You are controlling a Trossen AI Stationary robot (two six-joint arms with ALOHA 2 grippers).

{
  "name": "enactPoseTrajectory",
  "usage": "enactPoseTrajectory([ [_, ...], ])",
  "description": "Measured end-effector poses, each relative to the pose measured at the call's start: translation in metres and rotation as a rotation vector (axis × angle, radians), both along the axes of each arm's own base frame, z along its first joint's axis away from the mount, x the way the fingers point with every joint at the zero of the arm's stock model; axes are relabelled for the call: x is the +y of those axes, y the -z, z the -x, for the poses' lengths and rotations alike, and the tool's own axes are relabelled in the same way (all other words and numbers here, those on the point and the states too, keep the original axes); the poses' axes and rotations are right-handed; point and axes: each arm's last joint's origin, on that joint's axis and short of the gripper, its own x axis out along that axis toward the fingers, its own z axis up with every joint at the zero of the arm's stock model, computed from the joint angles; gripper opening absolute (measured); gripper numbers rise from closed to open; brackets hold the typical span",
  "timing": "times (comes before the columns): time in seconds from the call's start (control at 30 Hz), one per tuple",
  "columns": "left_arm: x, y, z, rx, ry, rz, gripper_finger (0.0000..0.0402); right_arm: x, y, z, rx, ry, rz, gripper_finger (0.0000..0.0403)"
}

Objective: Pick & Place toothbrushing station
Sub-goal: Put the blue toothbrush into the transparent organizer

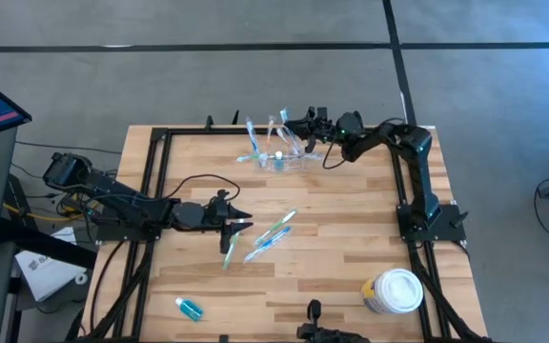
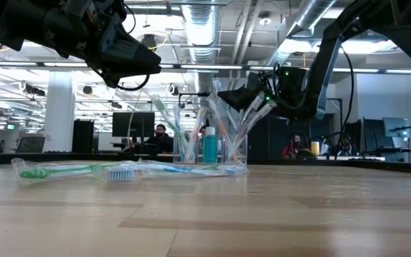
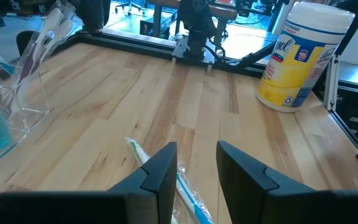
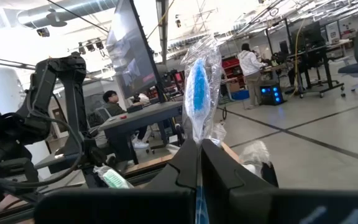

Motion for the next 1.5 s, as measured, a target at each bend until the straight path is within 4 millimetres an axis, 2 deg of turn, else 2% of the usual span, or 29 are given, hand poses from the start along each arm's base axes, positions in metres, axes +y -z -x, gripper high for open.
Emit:
enactPoseTrajectory([
  [0.43, 0.0, 0.0, 0.0, 0.0, 0.0, 0.0, 0.0106, -0.0017, 0.0004, 0.0019, 0.005, -0.024, -0.022, 0.0039],
  [1.27, 0.0, 0.0, 0.0, 0.0, 0.0, 0.0, 0.0106, -0.0046, -0.0001, 0.0061, 0.013, -0.073, -0.031, 0.0016],
  [1.5, 0.0, 0.0001, 0.0, 0.001, 0.0, 0.001, 0.0106, -0.0045, -0.0004, 0.0063, 0.012, -0.078, -0.027, 0.0021],
])
